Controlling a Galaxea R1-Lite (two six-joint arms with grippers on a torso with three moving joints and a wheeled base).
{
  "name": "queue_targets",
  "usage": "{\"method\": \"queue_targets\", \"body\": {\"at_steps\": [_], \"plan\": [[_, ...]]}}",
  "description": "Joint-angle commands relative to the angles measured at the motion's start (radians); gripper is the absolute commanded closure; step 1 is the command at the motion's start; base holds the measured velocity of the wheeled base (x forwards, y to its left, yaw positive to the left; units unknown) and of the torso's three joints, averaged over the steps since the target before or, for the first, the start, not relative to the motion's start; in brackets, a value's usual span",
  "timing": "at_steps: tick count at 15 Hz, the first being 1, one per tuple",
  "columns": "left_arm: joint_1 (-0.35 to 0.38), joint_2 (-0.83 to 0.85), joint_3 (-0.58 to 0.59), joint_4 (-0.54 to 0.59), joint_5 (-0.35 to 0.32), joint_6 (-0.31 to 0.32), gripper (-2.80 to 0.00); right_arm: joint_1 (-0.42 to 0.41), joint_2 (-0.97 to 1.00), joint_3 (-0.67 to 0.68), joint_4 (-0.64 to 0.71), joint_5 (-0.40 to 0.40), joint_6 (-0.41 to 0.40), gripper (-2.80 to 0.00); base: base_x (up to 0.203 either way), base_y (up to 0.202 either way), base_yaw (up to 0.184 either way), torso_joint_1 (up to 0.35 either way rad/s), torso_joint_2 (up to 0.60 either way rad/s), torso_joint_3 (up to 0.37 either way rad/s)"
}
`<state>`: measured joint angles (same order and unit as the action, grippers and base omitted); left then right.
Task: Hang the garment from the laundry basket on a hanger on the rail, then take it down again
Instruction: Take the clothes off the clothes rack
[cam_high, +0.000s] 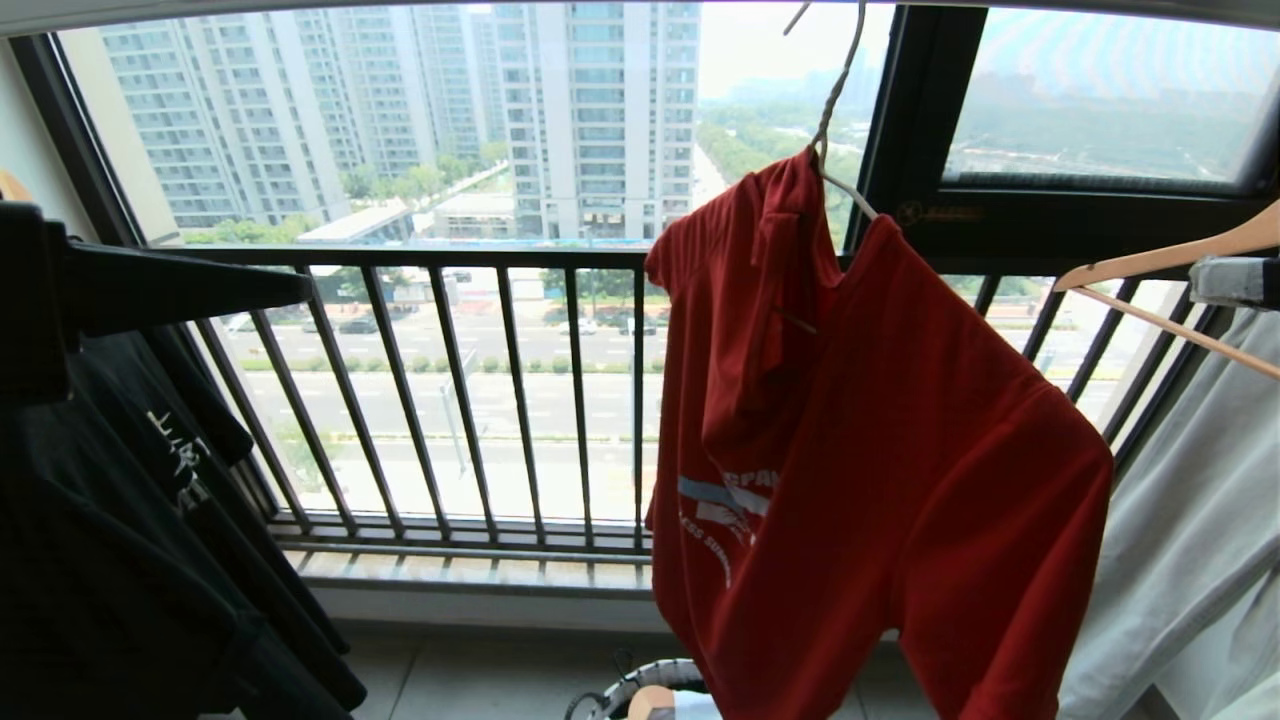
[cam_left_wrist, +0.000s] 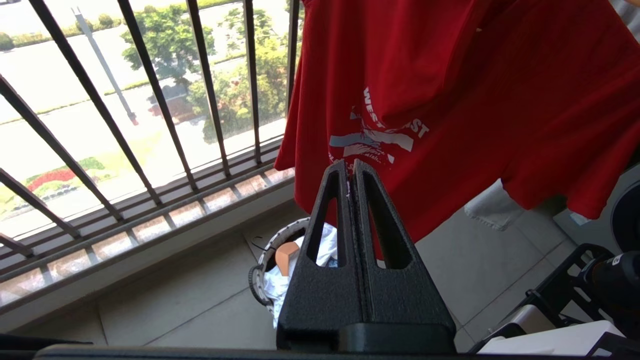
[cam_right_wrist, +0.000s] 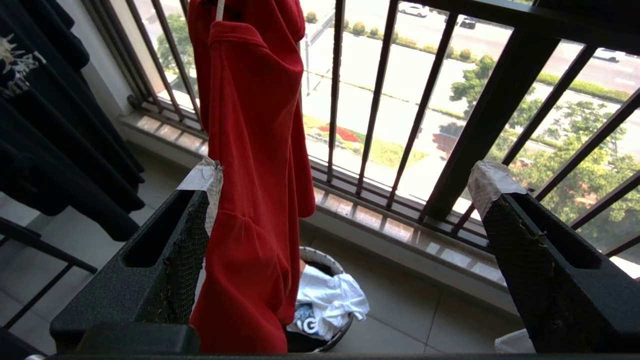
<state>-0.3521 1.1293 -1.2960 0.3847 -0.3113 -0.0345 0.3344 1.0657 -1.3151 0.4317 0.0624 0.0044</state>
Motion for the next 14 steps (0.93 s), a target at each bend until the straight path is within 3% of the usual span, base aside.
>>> {"method": "queue_targets", "body": {"at_steps": [1,4,6,14], "plan": [[-0.01,0.009,0.0,0.002,-0.002,-0.001,0.0,0.037,0.063,-0.142,0.117,0.002,0.01,-2.8,0.0,0.0,0.0,0.0,0.0,0.0],[-0.014,0.009,0.0,0.002,-0.002,-0.001,0.0,0.084,0.122,-0.312,0.299,0.002,0.08,-2.8,0.0,0.0,0.0,0.0,0.0,0.0],[-0.014,0.009,0.0,0.002,-0.002,-0.001,0.0,0.094,0.135,-0.317,0.315,-0.001,0.087,-2.8,0.0,0.0,0.0,0.0,0.0,0.0],[-0.025,0.022,0.001,0.002,-0.002,-0.001,0.0,0.097,0.297,-0.335,0.308,-0.005,-0.075,-2.8,0.0,0.0,0.0,0.0,0.0,0.0]]}}
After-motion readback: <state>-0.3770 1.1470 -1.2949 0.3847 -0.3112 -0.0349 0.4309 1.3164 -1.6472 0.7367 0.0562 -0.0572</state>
